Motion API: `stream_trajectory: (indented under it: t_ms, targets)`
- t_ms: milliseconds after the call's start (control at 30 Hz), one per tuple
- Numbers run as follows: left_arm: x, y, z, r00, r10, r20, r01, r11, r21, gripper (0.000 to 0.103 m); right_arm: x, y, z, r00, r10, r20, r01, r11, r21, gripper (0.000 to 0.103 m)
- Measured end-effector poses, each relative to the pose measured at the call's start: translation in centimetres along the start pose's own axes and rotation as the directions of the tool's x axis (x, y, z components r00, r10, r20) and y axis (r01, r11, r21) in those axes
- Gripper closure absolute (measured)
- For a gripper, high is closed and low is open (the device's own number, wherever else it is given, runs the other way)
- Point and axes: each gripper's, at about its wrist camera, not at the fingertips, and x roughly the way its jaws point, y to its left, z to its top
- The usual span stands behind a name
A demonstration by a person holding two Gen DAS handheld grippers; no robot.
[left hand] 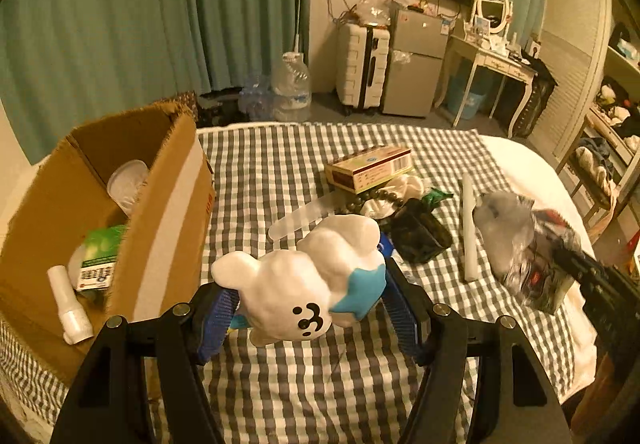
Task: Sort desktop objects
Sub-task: 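Carry the tissue pack and white bear over the cardboard box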
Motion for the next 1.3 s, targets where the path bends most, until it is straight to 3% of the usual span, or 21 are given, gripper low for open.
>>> stream_trajectory:
  t_ms: [367,733,1033,1300]
  targets:
    - [-6.0,-0.7,1.0,0.993,-0.025,0.112,0.023,0.999,0.022,0.033,-6.0,0.6,2.1,0.994,-0.031,0.109,0.03,1.0,0.006,0.092]
    - [-11.8,0.0,1.1,0.975,-0.037,0.217,0.031,0.999,0.029,0.033,-11.0,2.7,3.9,0.98,-0.033,0.194,0.034,0.999,-0.001,0.092]
    - [-14.9,0.8,1.2,0.96,-0.036,0.278,0.024,0.999,0.048,0.033,-13.7,4.0,5.0,0.97,-0.025,0.243,0.025,1.0,0.002,0.092]
    - [-15.7,2.5,0.6,0.957,-0.037,0.287,0.028,0.999,0.035,0.033,-15.0,5.4,4.8,0.965,-0.024,0.261,0.025,1.0,0.002,0.092]
